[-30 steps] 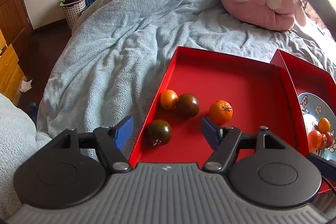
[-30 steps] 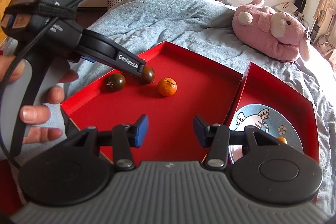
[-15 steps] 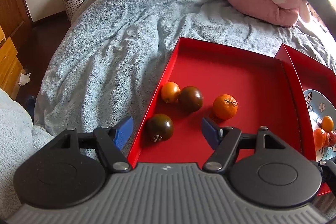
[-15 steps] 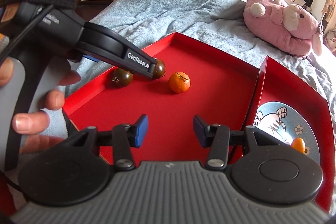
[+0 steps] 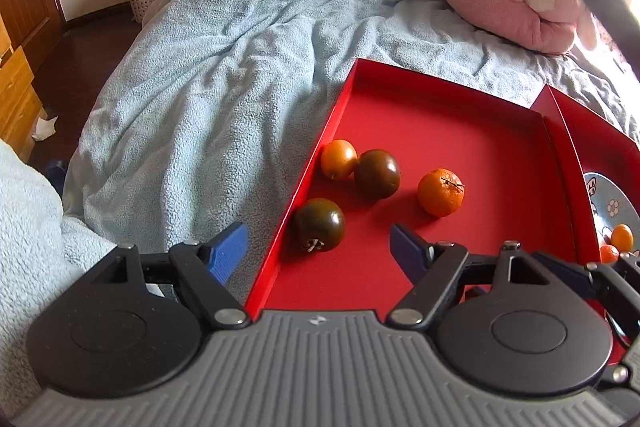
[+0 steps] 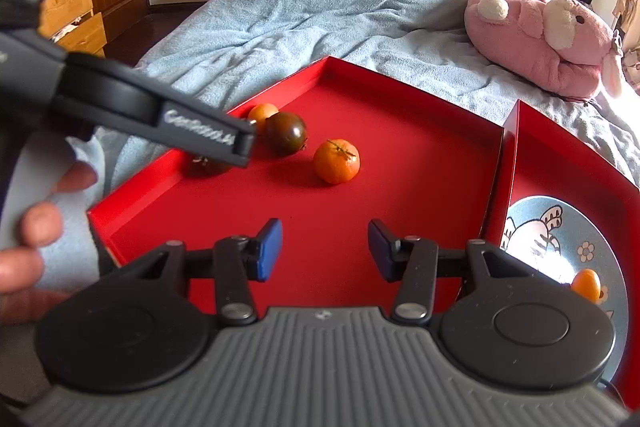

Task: Organize fruits
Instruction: 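Grasp the leafy tangerine with the right gripper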

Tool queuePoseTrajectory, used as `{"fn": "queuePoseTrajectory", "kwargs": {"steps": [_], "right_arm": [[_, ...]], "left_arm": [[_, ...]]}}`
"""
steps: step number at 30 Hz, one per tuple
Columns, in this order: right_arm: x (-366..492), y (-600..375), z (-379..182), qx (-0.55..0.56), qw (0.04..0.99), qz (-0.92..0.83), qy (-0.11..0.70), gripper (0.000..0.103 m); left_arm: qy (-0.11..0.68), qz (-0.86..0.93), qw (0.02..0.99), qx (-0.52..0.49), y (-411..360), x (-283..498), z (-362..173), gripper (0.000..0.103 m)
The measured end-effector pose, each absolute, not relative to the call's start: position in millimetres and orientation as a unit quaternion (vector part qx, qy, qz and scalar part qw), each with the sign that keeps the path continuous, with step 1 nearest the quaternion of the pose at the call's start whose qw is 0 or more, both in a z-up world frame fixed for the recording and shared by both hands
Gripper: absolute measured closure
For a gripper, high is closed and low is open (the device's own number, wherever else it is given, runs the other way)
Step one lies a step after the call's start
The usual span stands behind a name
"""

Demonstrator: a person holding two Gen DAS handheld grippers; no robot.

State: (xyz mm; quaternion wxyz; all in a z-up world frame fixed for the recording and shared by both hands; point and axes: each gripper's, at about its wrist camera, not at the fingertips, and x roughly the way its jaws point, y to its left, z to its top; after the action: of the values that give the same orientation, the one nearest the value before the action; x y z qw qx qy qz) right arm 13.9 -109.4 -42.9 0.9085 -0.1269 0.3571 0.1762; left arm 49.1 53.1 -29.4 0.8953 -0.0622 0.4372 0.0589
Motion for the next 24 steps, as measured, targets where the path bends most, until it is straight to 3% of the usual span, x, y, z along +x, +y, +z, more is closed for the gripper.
{"fn": "queuePoseTrajectory", "kwargs": {"steps": [9, 24], "right_arm": [[52, -105, -53, -0.113, 0.92, 0.161, 0.339, 0.052], [96, -88, -79, -0.133, 0.9, 0.176, 0.376, 0.054]], "left_arm": [[0.43, 0.048, 0.9, -0.062, 50, 46, -31, 0.022], [0.426, 0.062, 0.899, -0.085, 59, 48, -32, 0.023]]}}
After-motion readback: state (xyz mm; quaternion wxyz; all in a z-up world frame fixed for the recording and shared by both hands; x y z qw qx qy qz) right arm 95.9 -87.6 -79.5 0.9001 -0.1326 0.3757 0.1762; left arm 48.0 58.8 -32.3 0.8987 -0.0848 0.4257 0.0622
